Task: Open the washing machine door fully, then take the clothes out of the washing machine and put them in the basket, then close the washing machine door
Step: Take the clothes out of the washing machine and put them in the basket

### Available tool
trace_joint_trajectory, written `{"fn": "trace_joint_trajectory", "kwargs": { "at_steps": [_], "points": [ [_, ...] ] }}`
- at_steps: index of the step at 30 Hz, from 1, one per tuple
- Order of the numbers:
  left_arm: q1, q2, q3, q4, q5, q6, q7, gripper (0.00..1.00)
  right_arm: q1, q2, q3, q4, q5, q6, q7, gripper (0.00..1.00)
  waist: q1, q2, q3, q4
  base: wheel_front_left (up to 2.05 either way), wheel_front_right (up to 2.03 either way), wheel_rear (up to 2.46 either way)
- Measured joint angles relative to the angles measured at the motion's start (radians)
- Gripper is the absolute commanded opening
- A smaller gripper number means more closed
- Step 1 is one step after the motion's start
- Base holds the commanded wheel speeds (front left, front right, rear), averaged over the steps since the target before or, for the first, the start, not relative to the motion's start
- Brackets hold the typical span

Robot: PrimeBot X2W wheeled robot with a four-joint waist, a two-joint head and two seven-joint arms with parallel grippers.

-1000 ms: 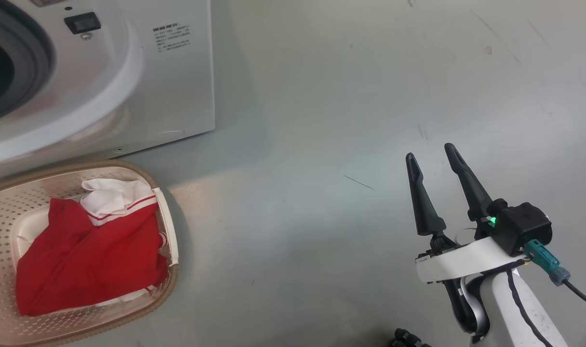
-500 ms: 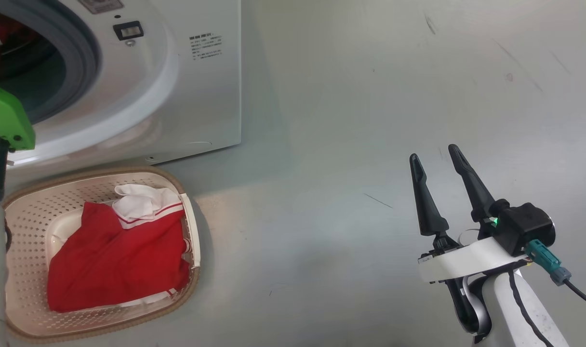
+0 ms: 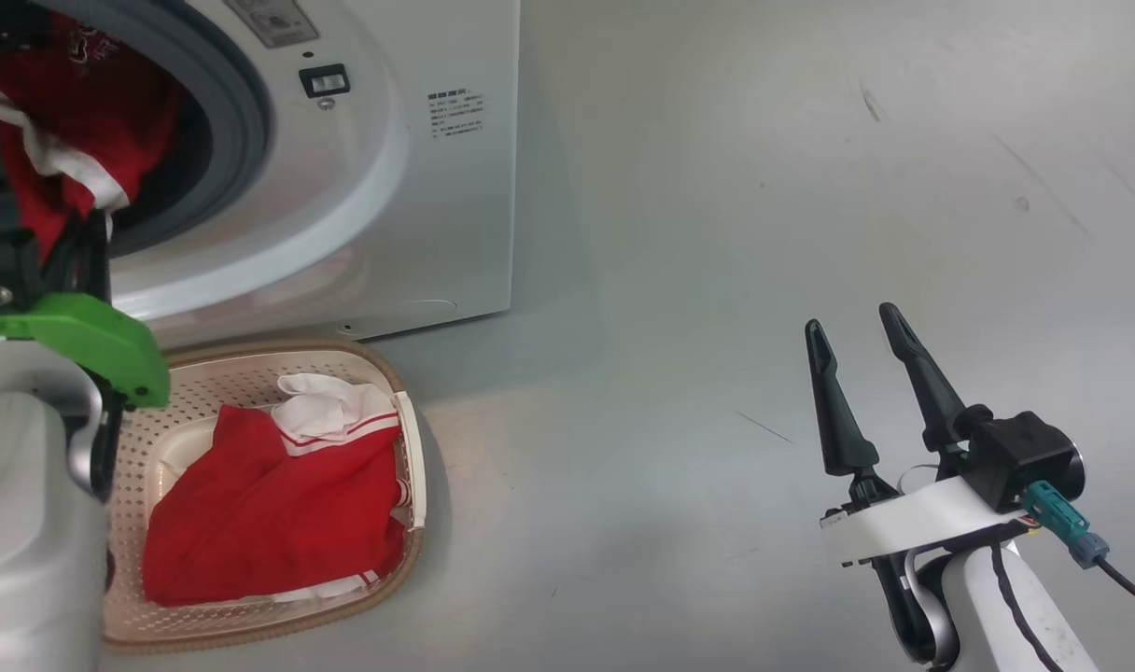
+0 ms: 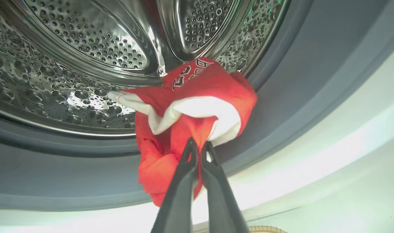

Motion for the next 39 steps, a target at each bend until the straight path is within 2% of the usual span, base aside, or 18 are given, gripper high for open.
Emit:
{"fn": "trace_joint_trajectory", "kwargs": {
  "at_steps": [12, 16, 22, 30, 39],
  "points": [
    [0.162, -0.040, -0.016, -0.007, -0.005, -0.003, -0.073, 0.00, 0.026, -0.003, 0.000, 0.006, -0.009, 0.000, 0.000, 1.00, 0.0001, 0.0000, -0.053, 0.041, 0.00, 0.00, 0.00],
    [0.232, -0.043, -0.033, 0.019, -0.006, -0.008, -0.049, 0.00, 0.033, -0.003, 0.005, 0.008, -0.009, 0.001, 0.000, 1.00, 0.0000, 0.0000, -0.065, 0.049, 0.00, 0.00, 0.00],
    [0.289, -0.053, -0.088, 0.077, -0.011, -0.018, 0.053, 0.00, 0.034, -0.003, 0.012, 0.011, -0.009, 0.002, 0.000, 1.00, 0.0000, 0.0000, -0.073, 0.051, 0.00, 0.00, 0.00],
    [0.298, -0.072, -0.093, 0.072, -0.045, -0.025, 0.066, 0.00, 0.037, -0.003, 0.021, 0.023, -0.009, 0.011, 0.000, 1.00, 0.0000, 0.0000, -0.092, 0.046, 0.00, 0.00, 0.00],
    [0.328, -0.079, -0.130, 0.109, -0.053, -0.026, 0.162, 0.00, 0.050, -0.003, 0.024, 0.028, -0.010, 0.011, 0.000, 1.00, 0.0000, 0.0000, -0.108, 0.034, 0.00, 0.00, 0.00]
  ]
}}
